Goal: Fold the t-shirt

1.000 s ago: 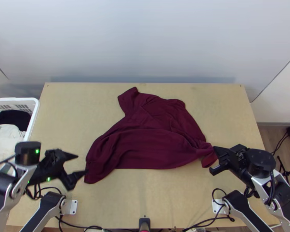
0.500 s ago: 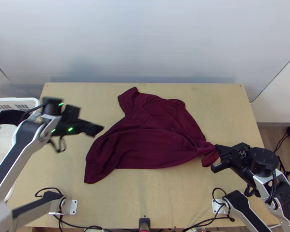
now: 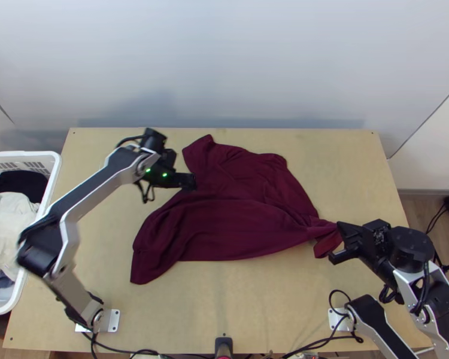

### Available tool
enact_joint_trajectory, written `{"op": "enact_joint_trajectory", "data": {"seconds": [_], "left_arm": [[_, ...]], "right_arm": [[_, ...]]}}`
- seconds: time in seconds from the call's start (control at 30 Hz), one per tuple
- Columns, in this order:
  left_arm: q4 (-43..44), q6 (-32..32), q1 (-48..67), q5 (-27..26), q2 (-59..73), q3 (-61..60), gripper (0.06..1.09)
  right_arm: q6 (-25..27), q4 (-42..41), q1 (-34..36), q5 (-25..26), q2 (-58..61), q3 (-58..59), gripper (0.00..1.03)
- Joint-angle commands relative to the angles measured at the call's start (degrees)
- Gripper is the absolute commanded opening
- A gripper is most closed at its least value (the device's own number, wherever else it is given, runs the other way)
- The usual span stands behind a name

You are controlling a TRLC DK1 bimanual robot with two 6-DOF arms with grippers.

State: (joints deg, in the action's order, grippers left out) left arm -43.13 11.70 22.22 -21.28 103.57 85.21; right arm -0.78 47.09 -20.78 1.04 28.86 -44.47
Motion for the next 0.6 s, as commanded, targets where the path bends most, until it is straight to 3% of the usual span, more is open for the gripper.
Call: {"op": "enact_joint_trajectory", "data": {"seconds": [0.0, 0.17, 0.57], "left_arm": [[0.16, 2.18, 1.95, 4.40, 12.80, 9.36, 1.03], [3.76, 2.01, 4.06, 6.60, 16.23, 11.29, 1.03], [0.95, 3.50, 6.35, 6.86, 24.05, 23.34, 1.03]], "right_arm": [[0.07, -0.07, 1.44, 0.02, -0.03, -0.36, 0.03], [-0.02, -0.07, 1.97, 0.02, 0.14, -1.06, 0.03], [0.25, 0.02, 3.28, 0.10, 0.84, -1.06, 0.03]]}}
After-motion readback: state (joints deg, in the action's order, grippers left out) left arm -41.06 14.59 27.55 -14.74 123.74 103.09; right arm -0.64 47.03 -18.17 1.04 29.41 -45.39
